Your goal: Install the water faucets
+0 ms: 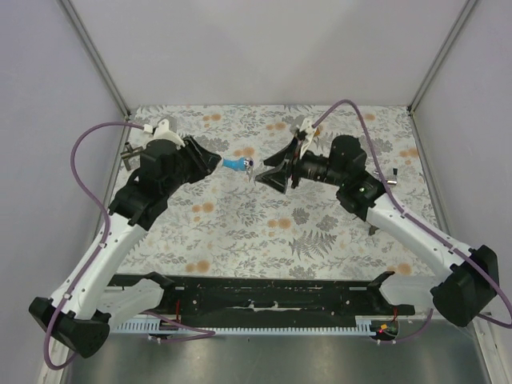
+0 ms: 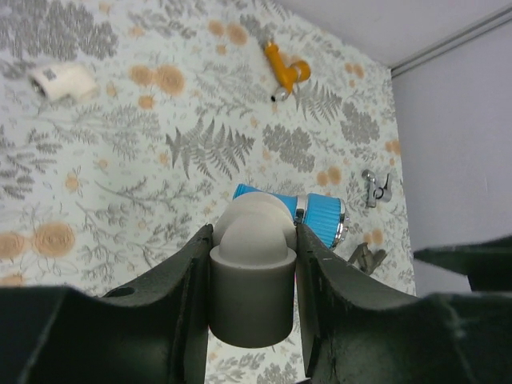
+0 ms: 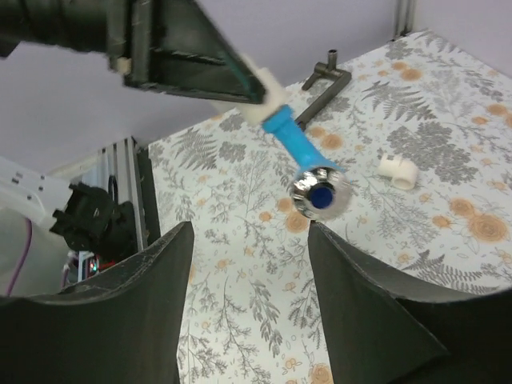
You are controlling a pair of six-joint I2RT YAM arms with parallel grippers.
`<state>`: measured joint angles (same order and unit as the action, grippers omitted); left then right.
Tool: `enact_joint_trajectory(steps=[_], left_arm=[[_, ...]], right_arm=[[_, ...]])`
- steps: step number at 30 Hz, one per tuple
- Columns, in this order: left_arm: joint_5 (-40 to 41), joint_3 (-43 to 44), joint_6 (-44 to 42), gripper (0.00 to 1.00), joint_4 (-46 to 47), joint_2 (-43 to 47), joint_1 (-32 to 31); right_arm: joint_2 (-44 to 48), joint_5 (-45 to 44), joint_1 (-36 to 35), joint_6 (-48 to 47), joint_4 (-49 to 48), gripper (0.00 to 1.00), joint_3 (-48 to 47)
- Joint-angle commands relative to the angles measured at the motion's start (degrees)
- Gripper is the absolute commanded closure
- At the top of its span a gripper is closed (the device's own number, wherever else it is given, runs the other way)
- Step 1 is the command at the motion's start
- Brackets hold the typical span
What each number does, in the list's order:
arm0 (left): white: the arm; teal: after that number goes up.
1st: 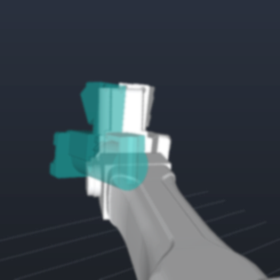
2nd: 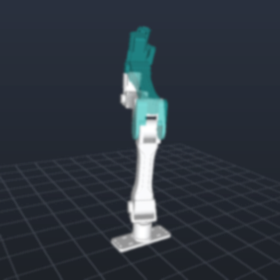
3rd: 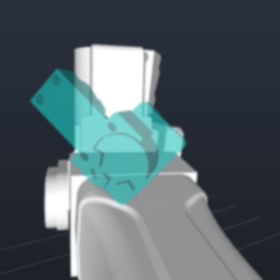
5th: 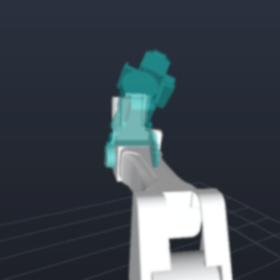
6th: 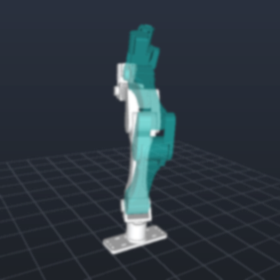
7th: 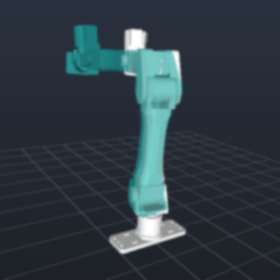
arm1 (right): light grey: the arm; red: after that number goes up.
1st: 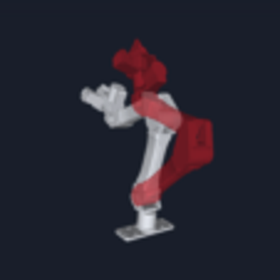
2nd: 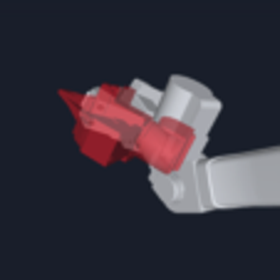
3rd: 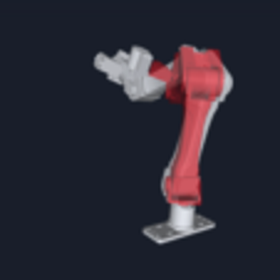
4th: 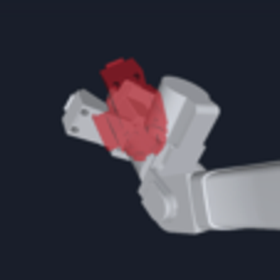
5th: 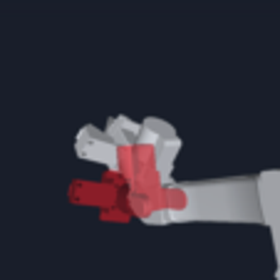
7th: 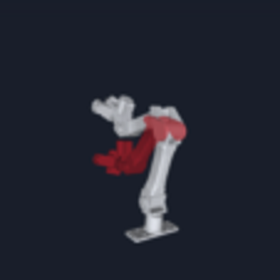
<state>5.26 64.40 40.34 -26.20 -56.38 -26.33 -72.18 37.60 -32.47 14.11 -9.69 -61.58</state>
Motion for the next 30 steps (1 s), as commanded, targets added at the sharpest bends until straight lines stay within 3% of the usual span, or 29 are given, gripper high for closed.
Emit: enact_joint_trajectory(steps=[1, 10, 16, 24, 30], left_arm=[[-2.53, 4.24, 8.88, 0.98, -3.6, -1.27, 0.14], [-6.39, 4.24, 13.01, 0.98, -3.07, -2.77, 0.14], [-7.63, 3.63, 14.15, 0.98, -2.46, -2.33, 0.14], [-12.81, 3.19, 14.68, 0.98, 0.09, -1.45, 0.14], [-17.03, 3.36, 13.89, 0.98, 0.97, -1.1, 0.05]], right_arm=[[3.1, -10.34, -6.98, -16.28, -2.17, 0.36, 4.18], [2.05, -14.31, -12.53, -22.19, -1.91, 0.39, 4.54], [-0.59, -13.7, -13.06, -22.98, -2.34, 0.41, 3.66], [-3.05, -20.46, -13.06, -25.36, -6.38, 0.45, 4.54], [-4.54, -23.72, -13.06, -27.03, -7.62, 0.3, 3.75]])
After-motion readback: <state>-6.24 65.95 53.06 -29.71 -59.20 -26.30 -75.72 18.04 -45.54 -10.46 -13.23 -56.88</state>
